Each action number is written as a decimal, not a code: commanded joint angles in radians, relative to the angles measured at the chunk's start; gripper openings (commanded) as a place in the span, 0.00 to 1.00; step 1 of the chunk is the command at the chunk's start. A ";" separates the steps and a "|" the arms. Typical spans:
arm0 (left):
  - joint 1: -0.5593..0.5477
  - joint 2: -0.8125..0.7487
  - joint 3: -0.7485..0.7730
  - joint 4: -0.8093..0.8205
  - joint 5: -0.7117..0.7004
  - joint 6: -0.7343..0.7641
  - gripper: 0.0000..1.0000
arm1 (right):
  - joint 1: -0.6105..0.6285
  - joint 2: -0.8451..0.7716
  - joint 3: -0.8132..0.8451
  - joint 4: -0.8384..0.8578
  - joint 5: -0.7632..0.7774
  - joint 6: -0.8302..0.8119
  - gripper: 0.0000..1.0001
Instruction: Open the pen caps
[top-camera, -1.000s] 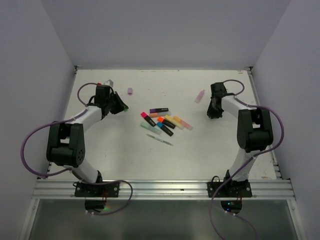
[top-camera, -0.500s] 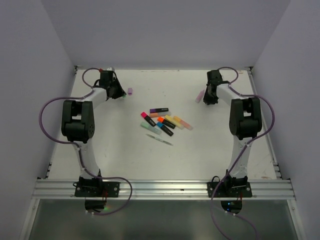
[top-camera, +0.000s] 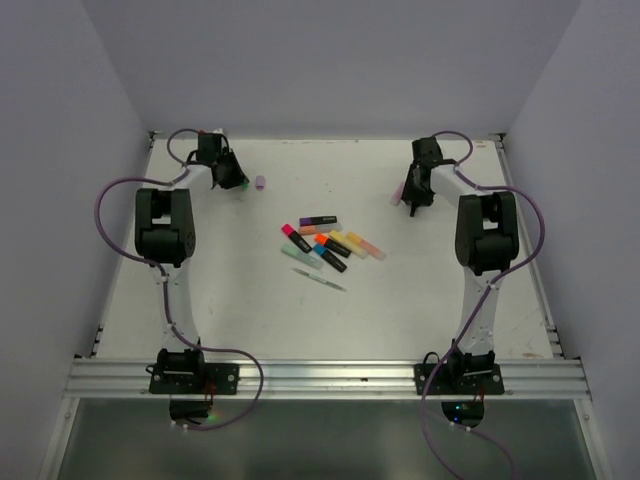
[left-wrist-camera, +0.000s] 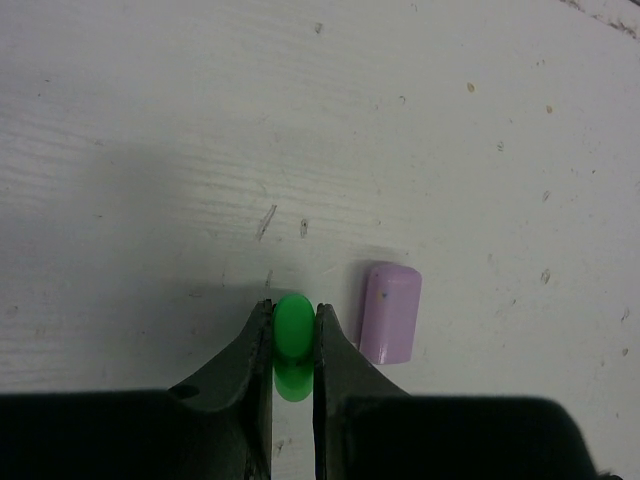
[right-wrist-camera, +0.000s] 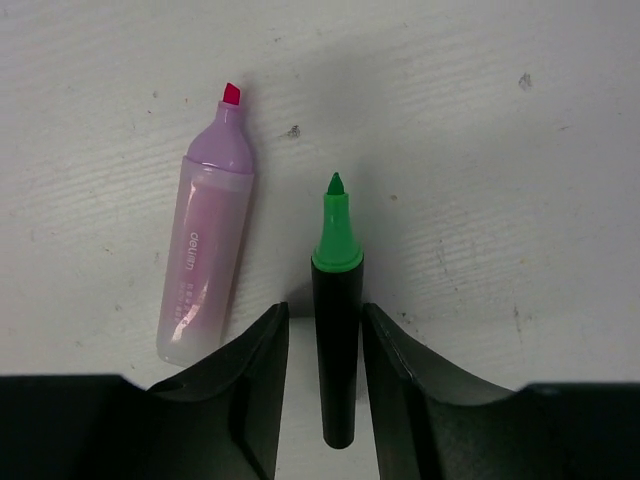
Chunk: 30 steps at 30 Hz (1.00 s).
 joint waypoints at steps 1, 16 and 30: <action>0.002 0.013 0.045 -0.016 0.061 0.030 0.00 | -0.006 0.015 0.025 0.009 -0.023 -0.013 0.41; 0.002 -0.035 0.011 -0.022 0.046 0.014 0.59 | -0.012 -0.026 0.092 0.026 -0.022 -0.050 0.46; -0.027 -0.629 -0.565 0.255 -0.108 -0.309 1.00 | 0.225 -0.485 -0.283 -0.028 0.003 -0.115 0.53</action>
